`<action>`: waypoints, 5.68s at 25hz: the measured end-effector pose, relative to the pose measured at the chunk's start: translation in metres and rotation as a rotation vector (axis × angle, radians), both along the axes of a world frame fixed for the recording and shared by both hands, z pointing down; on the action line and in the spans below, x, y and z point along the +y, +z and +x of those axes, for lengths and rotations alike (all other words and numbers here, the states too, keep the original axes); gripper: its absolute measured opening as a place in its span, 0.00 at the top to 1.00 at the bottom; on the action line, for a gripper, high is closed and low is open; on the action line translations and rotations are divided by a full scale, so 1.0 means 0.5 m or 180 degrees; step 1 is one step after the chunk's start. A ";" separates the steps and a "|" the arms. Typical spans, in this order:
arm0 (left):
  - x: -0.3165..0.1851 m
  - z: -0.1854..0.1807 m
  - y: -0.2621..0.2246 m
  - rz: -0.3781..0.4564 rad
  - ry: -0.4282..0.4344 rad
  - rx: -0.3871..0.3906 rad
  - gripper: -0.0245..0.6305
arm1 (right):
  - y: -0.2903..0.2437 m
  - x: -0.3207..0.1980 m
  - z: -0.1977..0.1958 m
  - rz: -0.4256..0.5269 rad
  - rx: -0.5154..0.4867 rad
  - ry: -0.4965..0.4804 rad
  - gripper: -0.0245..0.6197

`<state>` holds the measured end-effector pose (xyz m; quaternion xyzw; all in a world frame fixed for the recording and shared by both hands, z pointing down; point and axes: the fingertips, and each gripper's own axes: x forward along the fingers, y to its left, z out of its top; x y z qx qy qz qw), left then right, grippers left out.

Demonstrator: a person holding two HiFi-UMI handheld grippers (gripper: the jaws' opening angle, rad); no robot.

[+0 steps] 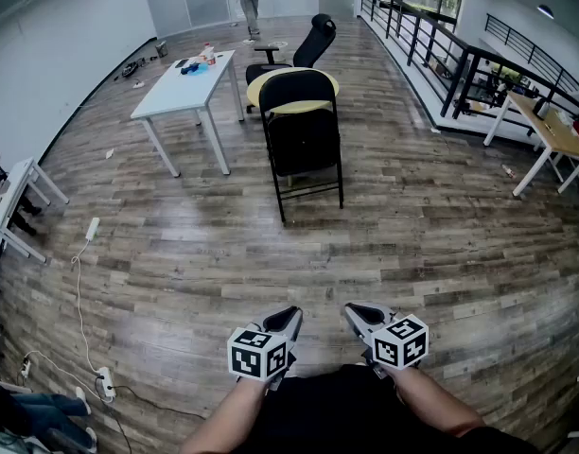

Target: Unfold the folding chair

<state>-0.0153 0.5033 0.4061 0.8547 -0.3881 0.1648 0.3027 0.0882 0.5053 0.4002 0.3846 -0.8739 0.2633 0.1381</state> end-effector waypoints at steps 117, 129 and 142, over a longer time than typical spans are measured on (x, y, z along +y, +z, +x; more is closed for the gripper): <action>-0.341 -0.040 0.126 -0.0350 -0.0782 -0.0109 0.95 | 0.127 -0.348 -0.017 -0.0475 -0.0101 -0.0668 0.95; -0.436 -0.143 0.085 -0.0266 -0.0580 -0.0136 0.95 | 0.068 -0.460 -0.119 -0.0226 -0.0087 -0.0551 0.95; -0.469 -0.204 0.073 -0.0052 -0.0645 -0.0096 0.95 | 0.040 -0.477 -0.195 -0.0071 -0.0057 -0.0629 0.95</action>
